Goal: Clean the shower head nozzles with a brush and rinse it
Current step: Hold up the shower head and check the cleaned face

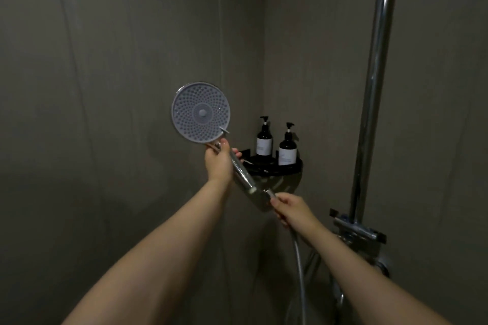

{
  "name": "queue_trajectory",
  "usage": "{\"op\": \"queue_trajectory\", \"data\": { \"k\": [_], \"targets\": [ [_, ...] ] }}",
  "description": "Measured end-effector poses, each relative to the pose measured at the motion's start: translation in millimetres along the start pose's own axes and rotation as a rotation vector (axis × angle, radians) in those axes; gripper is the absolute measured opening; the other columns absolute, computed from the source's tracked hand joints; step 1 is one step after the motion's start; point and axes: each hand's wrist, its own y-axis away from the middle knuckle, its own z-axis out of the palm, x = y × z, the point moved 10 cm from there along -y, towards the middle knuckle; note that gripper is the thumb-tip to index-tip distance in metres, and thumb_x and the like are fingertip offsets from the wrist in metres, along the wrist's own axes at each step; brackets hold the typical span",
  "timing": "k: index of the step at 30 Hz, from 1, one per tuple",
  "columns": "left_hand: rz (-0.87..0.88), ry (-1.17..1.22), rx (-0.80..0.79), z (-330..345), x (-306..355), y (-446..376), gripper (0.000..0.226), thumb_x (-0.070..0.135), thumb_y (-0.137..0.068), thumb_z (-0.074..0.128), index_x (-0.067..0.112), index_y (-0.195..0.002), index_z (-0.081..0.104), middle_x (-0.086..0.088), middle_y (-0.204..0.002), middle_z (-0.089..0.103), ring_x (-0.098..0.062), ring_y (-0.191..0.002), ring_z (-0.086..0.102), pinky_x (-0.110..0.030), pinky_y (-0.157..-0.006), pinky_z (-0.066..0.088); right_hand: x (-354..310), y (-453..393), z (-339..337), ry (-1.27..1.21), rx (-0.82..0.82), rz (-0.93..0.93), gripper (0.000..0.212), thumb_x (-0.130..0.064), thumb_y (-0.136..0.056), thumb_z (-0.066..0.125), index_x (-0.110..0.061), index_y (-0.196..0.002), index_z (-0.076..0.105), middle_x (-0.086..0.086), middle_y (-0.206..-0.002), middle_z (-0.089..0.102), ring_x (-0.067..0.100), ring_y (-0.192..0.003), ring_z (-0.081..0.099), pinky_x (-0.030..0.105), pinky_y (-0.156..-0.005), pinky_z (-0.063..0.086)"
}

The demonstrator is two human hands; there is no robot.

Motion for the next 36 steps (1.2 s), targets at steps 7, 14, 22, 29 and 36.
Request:
{"op": "queue_trajectory", "data": {
  "k": [7,14,22,29,36],
  "targets": [
    [-0.009,0.044,0.121,-31.2,13.5,-0.8,0.02,0.023,-0.096,0.045,0.018,-0.077,0.04,-0.005,-0.066,0.048,-0.012,-0.048,0.052,-0.033,-0.059,0.049,-5.5,3.4,58.9,0.003,-0.104,0.053,0.03,-0.017,-0.098,0.04,-0.013,-0.071,0.053,0.0,-0.054,0.039,0.004,-0.036,0.034,0.016,-0.036,0.028],
    [0.008,0.044,0.096,-37.4,18.3,1.8,0.02,0.019,-0.097,0.043,0.019,-0.077,0.043,-0.004,-0.064,0.047,-0.004,-0.036,0.051,-0.027,-0.051,0.048,-1.0,5.9,73.9,-0.059,-0.089,0.121,0.037,-0.024,-0.101,0.03,-0.014,-0.07,0.047,0.0,-0.053,0.032,0.0,-0.029,0.026,0.015,-0.035,0.021],
    [-0.046,0.184,0.059,-37.7,9.5,8.1,0.016,0.018,-0.097,0.043,0.019,-0.081,0.04,-0.003,-0.063,0.045,-0.009,-0.042,0.047,-0.025,-0.049,0.046,6.2,6.5,76.1,-0.325,-0.108,0.286,0.049,-0.045,-0.099,0.026,-0.013,-0.066,0.045,-0.009,-0.037,0.031,0.002,-0.026,0.023,0.011,-0.03,0.017],
    [-0.042,0.196,0.084,-44.9,5.5,7.5,0.016,0.016,-0.097,0.043,0.019,-0.081,0.04,-0.004,-0.065,0.044,-0.015,-0.054,0.045,-0.03,-0.058,0.045,-10.0,6.2,66.5,-0.051,-0.016,-0.007,0.017,-0.011,-0.093,0.051,-0.017,-0.079,0.043,-0.001,-0.056,0.04,0.005,-0.041,0.036,0.016,-0.037,0.029],
    [-0.043,0.169,0.074,-42.1,1.0,5.1,0.02,0.015,-0.097,0.043,0.019,-0.077,0.039,-0.003,-0.061,0.043,-0.01,-0.042,0.044,-0.024,-0.047,0.043,3.0,11.7,74.3,-0.218,-0.042,0.161,0.036,-0.027,-0.1,0.035,-0.014,-0.068,0.047,-0.005,-0.046,0.035,0.002,-0.029,0.026,0.012,-0.031,0.019]
  ]
}}
